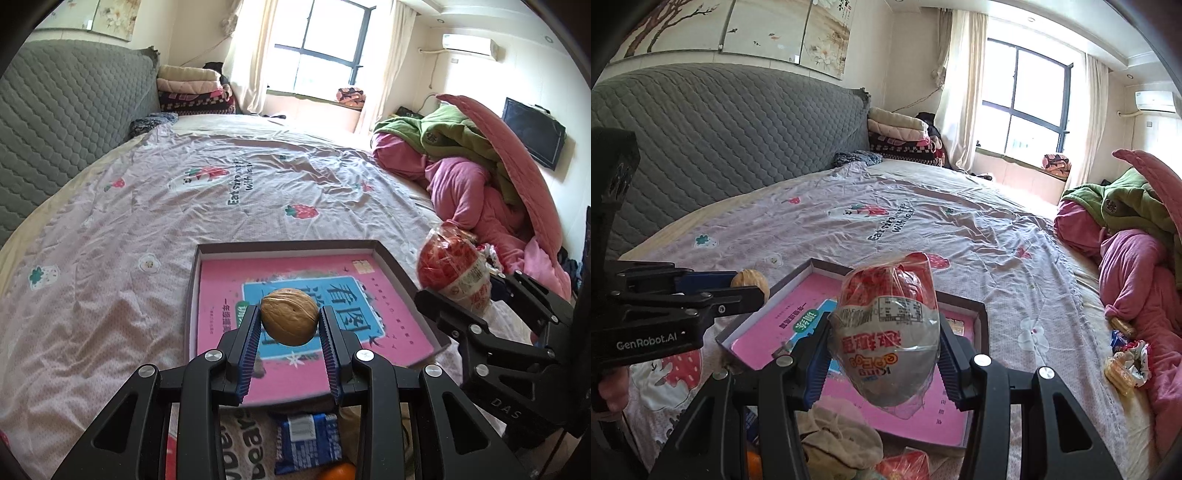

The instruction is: Organize objects

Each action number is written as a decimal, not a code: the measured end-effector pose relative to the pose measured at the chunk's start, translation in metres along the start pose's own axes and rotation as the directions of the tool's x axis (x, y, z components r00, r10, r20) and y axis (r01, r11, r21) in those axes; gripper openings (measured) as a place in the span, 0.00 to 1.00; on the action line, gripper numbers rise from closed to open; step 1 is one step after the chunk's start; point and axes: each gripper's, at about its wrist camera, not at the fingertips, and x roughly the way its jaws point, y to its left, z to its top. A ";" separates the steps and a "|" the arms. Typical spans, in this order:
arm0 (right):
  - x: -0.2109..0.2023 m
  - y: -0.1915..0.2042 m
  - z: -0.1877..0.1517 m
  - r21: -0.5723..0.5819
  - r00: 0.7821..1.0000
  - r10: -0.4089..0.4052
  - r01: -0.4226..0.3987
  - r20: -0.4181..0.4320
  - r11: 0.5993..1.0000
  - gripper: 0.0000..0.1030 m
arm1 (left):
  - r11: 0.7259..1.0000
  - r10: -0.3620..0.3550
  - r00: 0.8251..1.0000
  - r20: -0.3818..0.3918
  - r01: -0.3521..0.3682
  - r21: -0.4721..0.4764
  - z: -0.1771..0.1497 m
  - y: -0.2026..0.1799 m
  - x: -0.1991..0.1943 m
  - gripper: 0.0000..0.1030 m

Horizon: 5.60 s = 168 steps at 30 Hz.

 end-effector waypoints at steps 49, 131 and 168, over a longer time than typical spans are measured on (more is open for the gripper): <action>0.093 -0.038 -0.017 0.005 0.971 -0.069 0.072 -0.228 0.997 0.50 | 0.996 0.089 0.982 -0.168 -0.086 0.026 0.003 0.013 0.108 0.32; 0.109 -0.052 -0.032 0.063 0.938 -0.050 0.076 -0.343 0.995 0.55 | 0.995 0.070 0.974 -0.217 -0.054 0.080 -0.008 -0.004 0.121 0.55; 0.059 -0.048 -0.012 0.032 0.980 -0.067 0.075 -0.189 0.997 0.59 | 0.987 0.128 0.989 -0.075 -0.120 0.104 0.000 0.014 0.054 0.57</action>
